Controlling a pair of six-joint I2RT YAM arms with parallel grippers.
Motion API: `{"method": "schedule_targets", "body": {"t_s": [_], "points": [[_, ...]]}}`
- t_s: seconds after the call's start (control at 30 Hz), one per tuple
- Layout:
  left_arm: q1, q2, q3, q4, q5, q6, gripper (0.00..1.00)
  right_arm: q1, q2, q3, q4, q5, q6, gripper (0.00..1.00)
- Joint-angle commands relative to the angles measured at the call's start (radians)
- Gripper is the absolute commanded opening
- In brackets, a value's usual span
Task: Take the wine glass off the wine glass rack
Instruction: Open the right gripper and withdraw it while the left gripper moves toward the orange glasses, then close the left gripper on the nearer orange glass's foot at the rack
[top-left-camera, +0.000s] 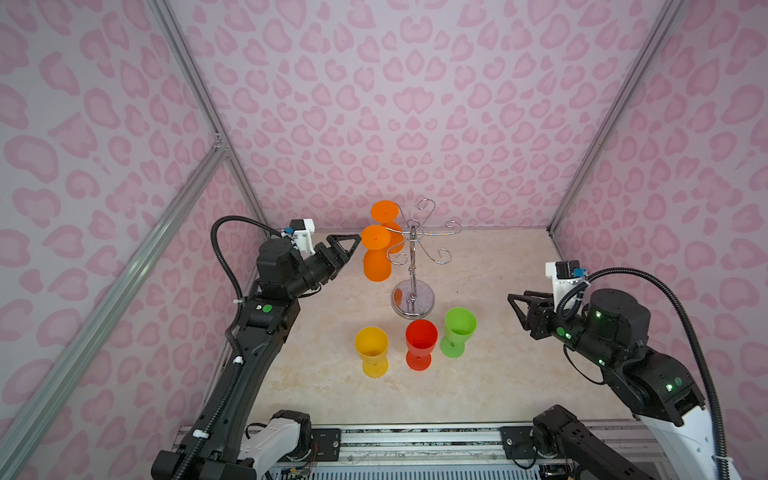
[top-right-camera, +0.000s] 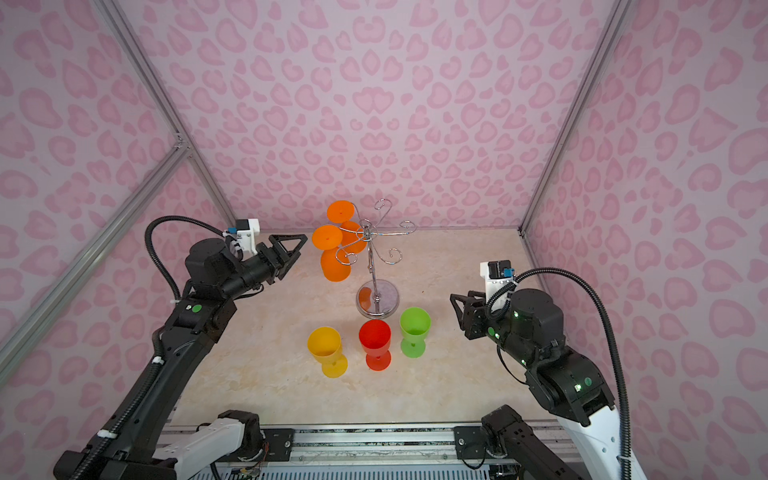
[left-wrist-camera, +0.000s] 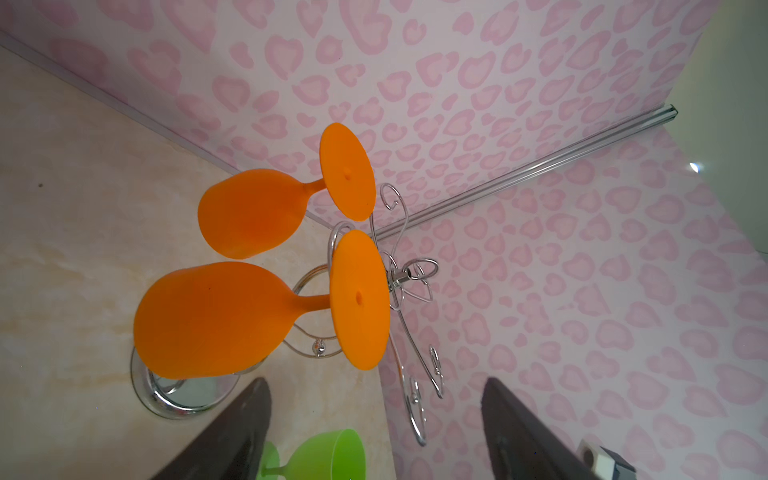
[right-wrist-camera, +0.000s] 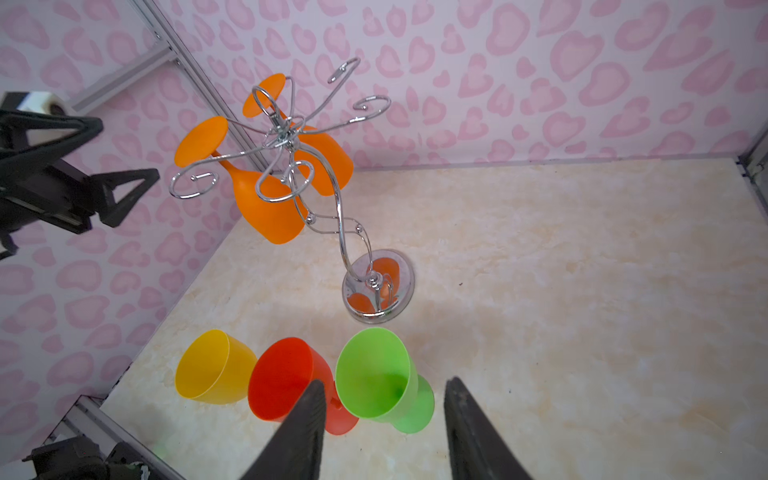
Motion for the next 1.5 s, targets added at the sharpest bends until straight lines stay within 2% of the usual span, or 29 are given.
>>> {"method": "schedule_targets", "body": {"t_s": [0.0, 0.13, 0.33, 0.57, 0.7, 0.83, 1.13, 1.47], "points": [[0.004, 0.025, -0.007, 0.176, 0.121, -0.112, 0.8, 0.0, -0.068, -0.076, 0.202, 0.059, 0.047, 0.49], [0.005, 0.046, 0.002, 0.153, 0.132, -0.11, 0.79, -0.001, -0.129, -0.166, 0.318, 0.109, 0.077, 0.49], [0.004, 0.061, -0.008, 0.118, 0.114, -0.095, 0.76, -0.003, -0.133, -0.203, 0.346, 0.126, 0.086, 0.49], [0.004, 0.096, -0.012, 0.134, 0.115, -0.103, 0.6, -0.005, -0.131, -0.209, 0.337, 0.138, 0.083, 0.5], [0.004, 0.113, -0.005, 0.135, 0.112, -0.101, 0.57, -0.006, -0.13, -0.217, 0.342, 0.137, 0.085, 0.5], [0.003, 0.124, 0.003, 0.137, 0.111, -0.1, 0.48, -0.009, -0.124, -0.217, 0.347, 0.133, 0.083, 0.5], [-0.003, 0.16, 0.032, 0.136, 0.106, -0.089, 0.46, -0.025, -0.105, -0.223, 0.353, 0.108, 0.089, 0.5], [-0.01, 0.18, 0.044, 0.125, 0.091, -0.073, 0.37, -0.051, -0.089, -0.234, 0.36, 0.071, 0.1, 0.5]]}}
